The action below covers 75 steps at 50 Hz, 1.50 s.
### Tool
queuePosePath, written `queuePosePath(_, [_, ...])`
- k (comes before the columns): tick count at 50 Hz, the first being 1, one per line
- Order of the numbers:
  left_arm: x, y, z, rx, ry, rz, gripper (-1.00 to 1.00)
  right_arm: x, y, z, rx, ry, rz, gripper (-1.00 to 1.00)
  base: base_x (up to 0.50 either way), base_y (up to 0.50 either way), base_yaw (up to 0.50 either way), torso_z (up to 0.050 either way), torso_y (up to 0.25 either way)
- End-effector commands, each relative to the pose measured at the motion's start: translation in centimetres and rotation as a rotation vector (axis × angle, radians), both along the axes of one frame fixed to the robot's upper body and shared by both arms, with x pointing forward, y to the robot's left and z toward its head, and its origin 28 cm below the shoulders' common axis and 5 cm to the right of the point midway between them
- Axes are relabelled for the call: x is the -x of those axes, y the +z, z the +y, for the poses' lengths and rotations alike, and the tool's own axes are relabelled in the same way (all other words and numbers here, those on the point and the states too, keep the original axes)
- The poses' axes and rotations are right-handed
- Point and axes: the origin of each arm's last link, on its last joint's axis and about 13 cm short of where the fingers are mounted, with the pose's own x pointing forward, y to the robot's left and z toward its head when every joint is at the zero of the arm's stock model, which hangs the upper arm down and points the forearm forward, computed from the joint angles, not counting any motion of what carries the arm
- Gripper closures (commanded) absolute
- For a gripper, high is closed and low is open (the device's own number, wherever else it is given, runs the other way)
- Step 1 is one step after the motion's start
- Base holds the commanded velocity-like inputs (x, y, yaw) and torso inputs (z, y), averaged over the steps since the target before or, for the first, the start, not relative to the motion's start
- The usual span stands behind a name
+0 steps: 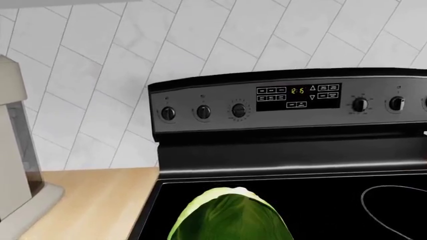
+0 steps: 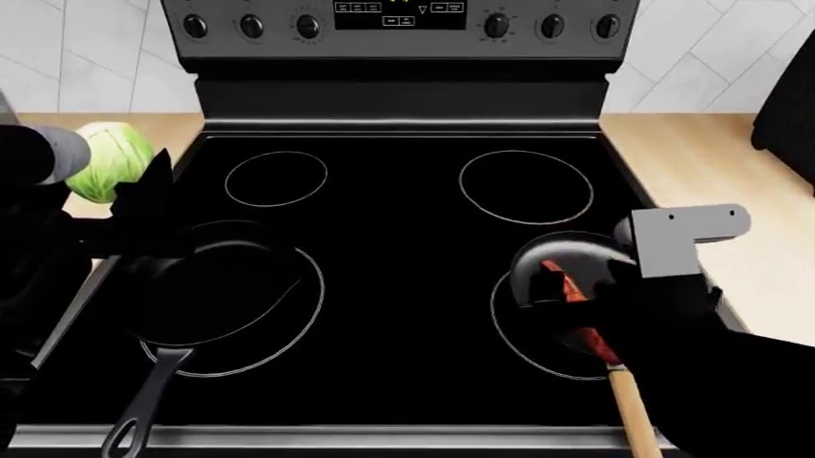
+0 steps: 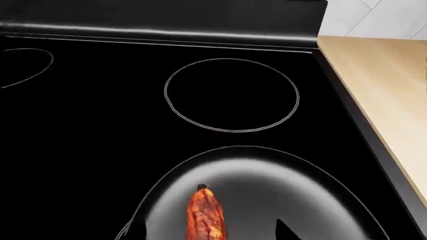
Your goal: Place both pans onto different burners. Then place the brussel sprout and the sausage on different pans.
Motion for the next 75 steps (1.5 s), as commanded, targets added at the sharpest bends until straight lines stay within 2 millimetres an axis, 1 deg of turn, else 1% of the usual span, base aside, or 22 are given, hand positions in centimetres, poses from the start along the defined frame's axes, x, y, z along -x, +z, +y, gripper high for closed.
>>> queuePosePath(1, [0.0,0.1,0.0,0.014,0.003,-0.008,1.00,0.7,2.4,-0.4,-0.020,0.010,-0.087,-1.00,0.00,0.00,0.00,0.000,0.000])
queuePosePath(7, [-0.1,0.1,0.1,0.019,0.005,-0.007,1.00,2.2,5.9,-0.7,-0.034,-0.009,-0.220,-1.00,0.00,0.00,0.00,0.000,0.000])
queuePosePath(12, [-0.1,0.0,0.0,0.016,0.004,-0.003,1.00,3.7,7.9,-1.0,-0.045,-0.033,-0.312,-1.00,0.00,0.00,0.00,0.000,0.000])
queuePosePath(20, [-0.4,-0.1,0.1,0.016,0.008,0.006,1.00,5.7,9.6,-1.9,-0.070,-0.083,-0.405,-1.00,0.00,0.00,0.00,0.000,0.000])
queuePosePath(23, [-0.7,-0.2,0.2,0.017,0.011,0.014,1.00,6.4,9.9,-2.2,-0.077,-0.098,-0.425,-1.00,0.00,0.00,0.00,0.000,0.000])
queuePosePath(24, [-0.8,0.1,0.3,0.018,0.014,0.017,1.00,6.6,9.9,-2.3,-0.078,-0.102,-0.433,-1.00,0.00,0.00,0.00,0.000,0.000])
queuePosePath(28, [-1.5,-0.1,0.4,0.011,0.023,0.030,1.00,7.3,10.4,-2.6,-0.089,-0.128,-0.463,-1.00,0.00,0.00,0.00,0.000,0.000])
queuePosePath(30, [-2.1,0.2,0.4,0.004,0.027,0.040,1.00,7.5,10.4,-2.7,-0.090,-0.137,-0.471,-1.00,0.00,0.00,0.00,0.000,0.000])
queuePosePath(37, [-4.1,-0.5,0.4,-0.008,0.040,0.087,1.00,7.4,9.7,-2.8,-0.095,-0.141,-0.457,-1.00,0.00,0.00,0.00,0.000,0.000])
queuePosePath(38, [-5.5,-1.3,0.3,-0.012,0.043,0.130,1.00,7.2,9.5,-2.7,-0.093,-0.138,-0.448,-1.00,0.00,0.00,0.00,0.000,0.000])
queuePosePath(40, [-7.3,-2.3,0.2,-0.014,0.049,0.183,1.00,6.9,9.1,-2.6,-0.090,-0.133,-0.437,-1.00,0.00,0.00,0.00,0.000,0.000])
queuePosePath(43, [-8.5,-3.2,0.2,-0.014,0.051,0.222,1.00,6.6,8.8,-2.5,-0.090,-0.133,-0.427,-1.00,0.00,0.00,0.00,0.000,0.000])
queuePosePath(45, [-8.9,-3.2,0.2,-0.012,0.052,0.238,1.00,6.5,8.8,-2.6,-0.091,-0.135,-0.424,-1.00,0.00,0.00,0.00,0.000,0.000])
queuePosePath(49, [-9.1,-4.3,0.1,-0.007,0.053,0.258,1.00,6.4,8.6,-2.6,-0.092,-0.135,-0.419,-1.00,0.00,0.00,0.00,0.000,0.000])
queuePosePath(59, [-9.0,-6.0,0.4,0.018,0.063,0.300,1.00,6.3,8.3,-2.5,-0.092,-0.132,-0.412,-1.00,0.00,0.00,0.00,0.000,0.000])
queuePosePath(75, [-8.2,-8.9,1.1,0.051,0.075,0.360,1.00,6.0,8.0,-2.3,-0.092,-0.125,-0.401,-1.00,0.00,0.00,0.00,0.000,0.001])
